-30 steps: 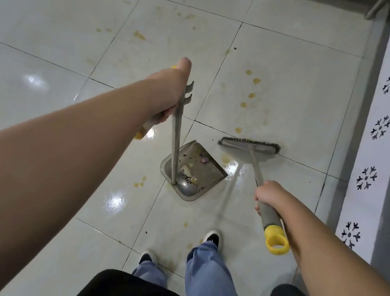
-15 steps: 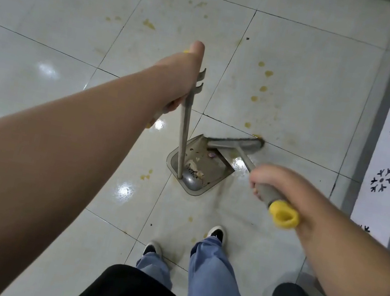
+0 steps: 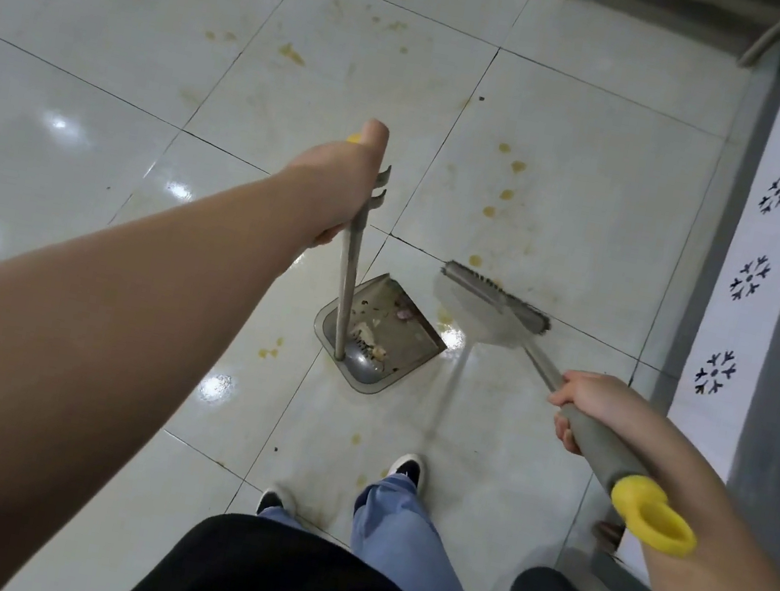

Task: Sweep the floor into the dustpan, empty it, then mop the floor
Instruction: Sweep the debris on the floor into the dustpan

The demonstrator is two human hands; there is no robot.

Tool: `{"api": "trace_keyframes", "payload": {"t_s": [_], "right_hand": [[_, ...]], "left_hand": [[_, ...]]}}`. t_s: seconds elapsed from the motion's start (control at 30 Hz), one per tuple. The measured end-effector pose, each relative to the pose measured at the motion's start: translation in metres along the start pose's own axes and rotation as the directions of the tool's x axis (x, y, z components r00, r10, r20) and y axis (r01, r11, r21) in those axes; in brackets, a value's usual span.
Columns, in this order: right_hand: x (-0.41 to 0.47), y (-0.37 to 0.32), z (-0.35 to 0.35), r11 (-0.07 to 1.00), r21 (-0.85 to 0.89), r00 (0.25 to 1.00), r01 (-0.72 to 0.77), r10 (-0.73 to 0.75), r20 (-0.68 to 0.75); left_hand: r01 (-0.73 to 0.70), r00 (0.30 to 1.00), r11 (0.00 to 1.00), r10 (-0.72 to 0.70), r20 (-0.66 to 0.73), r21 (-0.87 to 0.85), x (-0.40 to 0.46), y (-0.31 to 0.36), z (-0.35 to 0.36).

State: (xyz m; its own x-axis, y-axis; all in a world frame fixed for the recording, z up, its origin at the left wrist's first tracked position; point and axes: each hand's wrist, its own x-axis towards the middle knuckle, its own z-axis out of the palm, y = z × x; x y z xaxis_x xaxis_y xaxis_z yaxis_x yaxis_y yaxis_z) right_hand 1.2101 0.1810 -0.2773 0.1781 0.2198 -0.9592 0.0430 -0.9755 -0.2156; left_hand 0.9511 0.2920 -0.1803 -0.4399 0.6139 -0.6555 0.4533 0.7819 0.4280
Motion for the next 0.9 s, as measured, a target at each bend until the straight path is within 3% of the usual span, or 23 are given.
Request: {"api": "trace_keyframes", "payload": {"t_s": [0.13,0.27,0.47,0.6,0.7,0.9], "right_hand": [[-0.014,0.023,-0.011,1.0,0.023,0.999,0.007,-0.006,-0.036],[-0.05,0.069,-0.016,0.988,0.154,0.995,-0.014,-0.001,0.099],[-0.106,0.179,0.021,0.94,0.341,0.991,0.021,-0.064,0.115],[-0.13,0.261,0.064,0.892,0.451,0.991,0.038,-0.091,0.098],[-0.142,0.313,0.09,0.859,0.51,0.993,0.034,-0.088,0.082],[-0.165,0.401,0.117,0.822,0.568,0.997,-0.029,-0.019,0.078]], "left_hand": [[0.01,0.999,0.999,-0.009,0.036,-0.035,-0.019,-0.029,-0.011],[-0.089,0.99,0.995,0.093,0.104,-0.045,-0.034,-0.089,-0.028],[-0.287,0.923,0.958,0.279,0.265,-0.012,-0.066,-0.204,-0.059],[-0.364,0.897,0.927,0.376,0.232,-0.096,-0.089,-0.268,-0.076],[-0.346,0.902,0.924,0.376,0.212,-0.163,-0.108,-0.307,-0.09],[-0.197,0.881,0.945,0.287,0.376,-0.261,-0.15,-0.368,-0.083]]}}
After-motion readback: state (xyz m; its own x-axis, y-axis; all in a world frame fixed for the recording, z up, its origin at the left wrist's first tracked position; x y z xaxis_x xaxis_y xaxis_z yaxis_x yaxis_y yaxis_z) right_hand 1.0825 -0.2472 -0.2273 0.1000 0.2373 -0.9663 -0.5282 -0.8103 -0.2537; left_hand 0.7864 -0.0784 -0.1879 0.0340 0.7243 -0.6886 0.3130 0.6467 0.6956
